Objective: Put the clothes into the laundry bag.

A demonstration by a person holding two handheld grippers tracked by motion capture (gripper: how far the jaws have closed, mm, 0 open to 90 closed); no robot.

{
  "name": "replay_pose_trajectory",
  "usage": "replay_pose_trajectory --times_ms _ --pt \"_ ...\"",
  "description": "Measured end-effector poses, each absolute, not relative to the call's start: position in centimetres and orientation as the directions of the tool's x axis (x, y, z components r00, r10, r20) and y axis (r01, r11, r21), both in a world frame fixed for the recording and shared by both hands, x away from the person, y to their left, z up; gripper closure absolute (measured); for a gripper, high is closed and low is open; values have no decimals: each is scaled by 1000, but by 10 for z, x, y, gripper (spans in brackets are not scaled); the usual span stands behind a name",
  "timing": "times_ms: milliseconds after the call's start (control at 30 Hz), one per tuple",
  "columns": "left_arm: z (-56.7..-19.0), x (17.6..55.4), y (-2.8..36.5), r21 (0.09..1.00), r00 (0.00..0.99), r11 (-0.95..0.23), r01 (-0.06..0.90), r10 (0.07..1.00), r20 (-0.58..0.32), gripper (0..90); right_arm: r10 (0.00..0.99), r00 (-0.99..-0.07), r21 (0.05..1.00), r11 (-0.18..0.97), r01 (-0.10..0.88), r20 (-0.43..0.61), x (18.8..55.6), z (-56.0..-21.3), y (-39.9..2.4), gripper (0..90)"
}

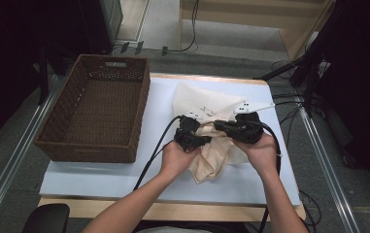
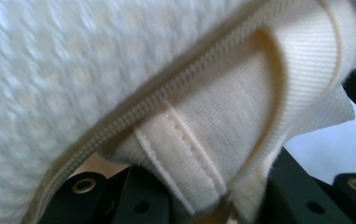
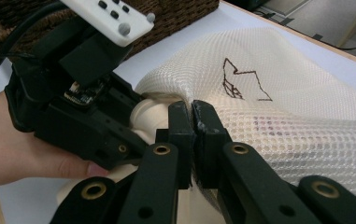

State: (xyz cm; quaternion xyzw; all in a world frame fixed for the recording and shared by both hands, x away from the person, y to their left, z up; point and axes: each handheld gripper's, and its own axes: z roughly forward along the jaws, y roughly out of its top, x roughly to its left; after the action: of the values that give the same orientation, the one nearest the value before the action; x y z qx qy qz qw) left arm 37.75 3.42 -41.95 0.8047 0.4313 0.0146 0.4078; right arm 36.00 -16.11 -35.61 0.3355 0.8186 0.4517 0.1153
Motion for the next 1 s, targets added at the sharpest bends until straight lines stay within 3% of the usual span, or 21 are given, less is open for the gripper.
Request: replay_pose_trajectory --times_ms 733,867,1000 --pt "-441 398 30 646 580 -271 714 745 -329 761 653 -746 791 383 477 133 363 -365 -159 888" --pt "-443 397 30 640 599 -299 708 734 -320 719 655 -745 786 393 478 125 364 -369 -158 888" --pt "-435 392 34 639 620 -310 704 707 -339 604 657 -743 788 387 478 127 365 -370 -159 888"
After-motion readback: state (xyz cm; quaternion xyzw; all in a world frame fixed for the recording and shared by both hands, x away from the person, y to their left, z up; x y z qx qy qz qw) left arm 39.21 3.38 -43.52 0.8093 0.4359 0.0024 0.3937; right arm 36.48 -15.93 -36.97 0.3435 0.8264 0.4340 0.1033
